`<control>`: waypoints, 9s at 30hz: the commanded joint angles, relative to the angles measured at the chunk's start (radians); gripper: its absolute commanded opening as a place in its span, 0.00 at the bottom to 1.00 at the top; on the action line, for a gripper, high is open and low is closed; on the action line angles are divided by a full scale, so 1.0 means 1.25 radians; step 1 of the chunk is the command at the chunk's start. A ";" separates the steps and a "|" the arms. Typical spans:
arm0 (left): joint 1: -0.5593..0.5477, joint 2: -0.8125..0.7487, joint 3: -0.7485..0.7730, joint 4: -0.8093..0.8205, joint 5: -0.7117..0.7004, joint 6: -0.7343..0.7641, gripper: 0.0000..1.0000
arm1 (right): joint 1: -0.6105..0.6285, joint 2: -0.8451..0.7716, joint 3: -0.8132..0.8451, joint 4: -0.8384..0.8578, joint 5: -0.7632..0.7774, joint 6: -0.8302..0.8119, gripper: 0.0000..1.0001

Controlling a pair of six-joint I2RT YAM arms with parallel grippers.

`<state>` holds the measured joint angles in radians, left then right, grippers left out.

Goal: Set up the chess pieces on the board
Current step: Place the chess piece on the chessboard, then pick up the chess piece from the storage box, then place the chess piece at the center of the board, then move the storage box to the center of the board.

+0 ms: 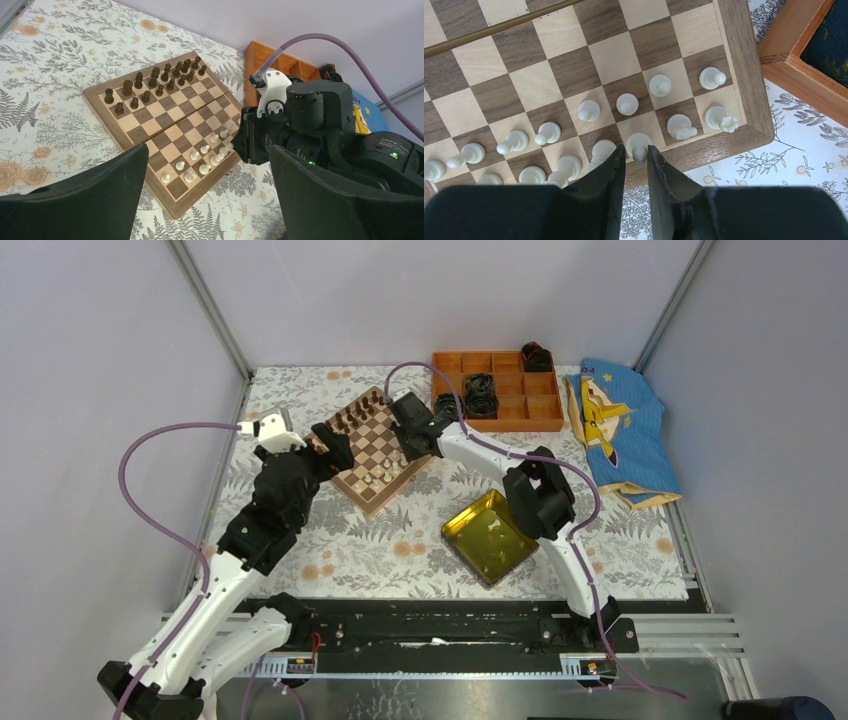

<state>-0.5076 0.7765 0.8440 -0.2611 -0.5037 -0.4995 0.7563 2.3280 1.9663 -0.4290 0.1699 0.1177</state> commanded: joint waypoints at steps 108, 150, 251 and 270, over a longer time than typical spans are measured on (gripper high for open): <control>-0.383 0.871 0.079 0.579 0.399 0.401 0.62 | -0.409 -0.839 -0.907 0.678 0.167 0.171 0.75; -0.412 0.882 0.110 0.561 0.303 0.376 0.02 | -0.408 -0.886 -0.936 0.684 0.153 0.175 0.74; -0.424 0.900 0.363 -0.515 0.085 0.421 0.15 | -0.120 -0.758 -1.056 0.470 0.140 0.233 0.00; -0.421 0.890 0.369 -0.520 0.083 0.420 0.17 | -0.177 -0.706 -1.027 0.486 0.183 0.231 0.00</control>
<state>-1.0405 1.8938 1.2774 -0.8932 -0.3996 0.0101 0.5549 1.4258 0.6350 0.1383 0.3553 0.4015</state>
